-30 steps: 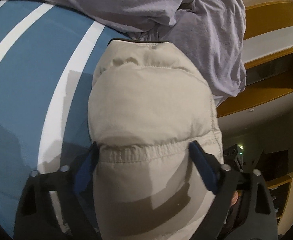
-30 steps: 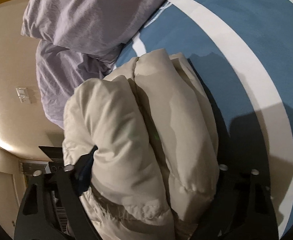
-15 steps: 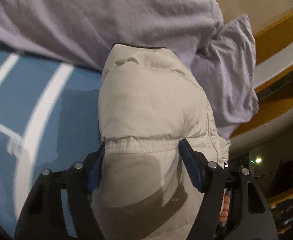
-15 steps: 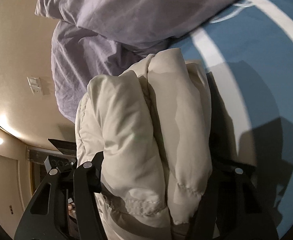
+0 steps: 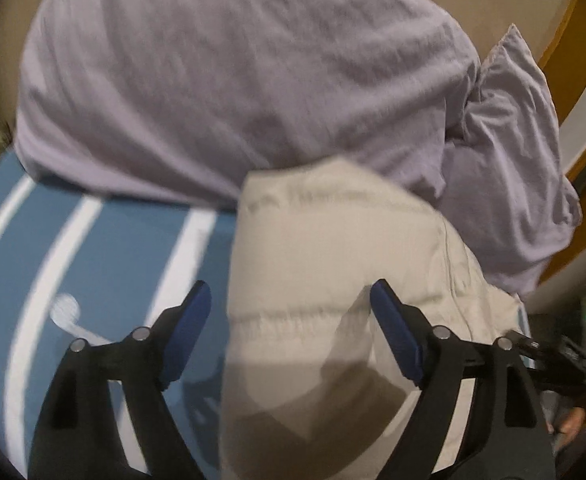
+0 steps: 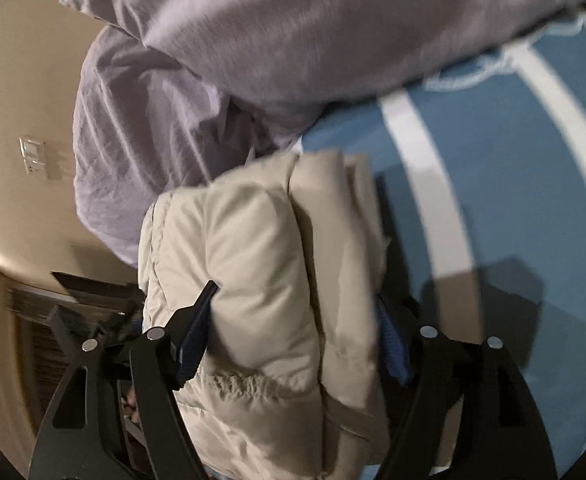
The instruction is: Fold large clothes
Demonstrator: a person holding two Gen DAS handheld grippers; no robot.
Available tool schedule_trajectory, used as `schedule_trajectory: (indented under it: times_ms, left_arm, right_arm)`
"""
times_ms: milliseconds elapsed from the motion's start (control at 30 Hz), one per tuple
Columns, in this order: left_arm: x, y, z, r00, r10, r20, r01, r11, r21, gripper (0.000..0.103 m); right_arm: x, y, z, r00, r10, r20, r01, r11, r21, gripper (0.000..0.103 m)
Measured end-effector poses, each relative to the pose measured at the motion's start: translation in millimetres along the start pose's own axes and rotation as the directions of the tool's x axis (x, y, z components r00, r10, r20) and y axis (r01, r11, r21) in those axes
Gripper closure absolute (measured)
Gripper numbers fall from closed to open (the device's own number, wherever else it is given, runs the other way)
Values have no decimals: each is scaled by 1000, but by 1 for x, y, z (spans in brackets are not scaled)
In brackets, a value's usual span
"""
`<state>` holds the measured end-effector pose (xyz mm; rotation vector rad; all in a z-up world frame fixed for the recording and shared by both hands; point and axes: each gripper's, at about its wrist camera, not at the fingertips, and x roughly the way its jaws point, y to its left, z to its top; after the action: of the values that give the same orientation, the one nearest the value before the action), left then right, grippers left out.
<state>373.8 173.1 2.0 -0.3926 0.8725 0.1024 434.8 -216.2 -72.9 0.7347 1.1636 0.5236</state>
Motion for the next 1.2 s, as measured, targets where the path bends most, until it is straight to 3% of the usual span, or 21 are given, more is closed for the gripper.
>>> schedule_trajectory:
  times_ms: [100,300,500,633,967,1200]
  left_arm:
    - [0,-13,9,998,30,49,-31,999,21,18]
    - [17,-49,12,996,50,72,-57,993,107,15]
    - [31,-71,-3,990,105,93,-125,962,242,7]
    - [38,-68,-3,992,88,86,-106,966,236,5]
    - [53,-68,-8,996,53,77,-70,968,240,2]
    - [62,-68,-9,996,34,77,-51,972,231,2]
  right_arm:
    - [-12,22,6,988,-124,93,133,986,-97,29]
    - [-8,81,16,936,-216,280,296,910,-290,29]
    - [30,107,11,899,-250,361,391,829,-401,29]
    - [53,103,3,881,-283,379,440,785,-436,29]
    - [73,79,-1,864,-295,408,460,791,-403,29]
    - [79,71,2,868,-284,407,445,808,-386,28]
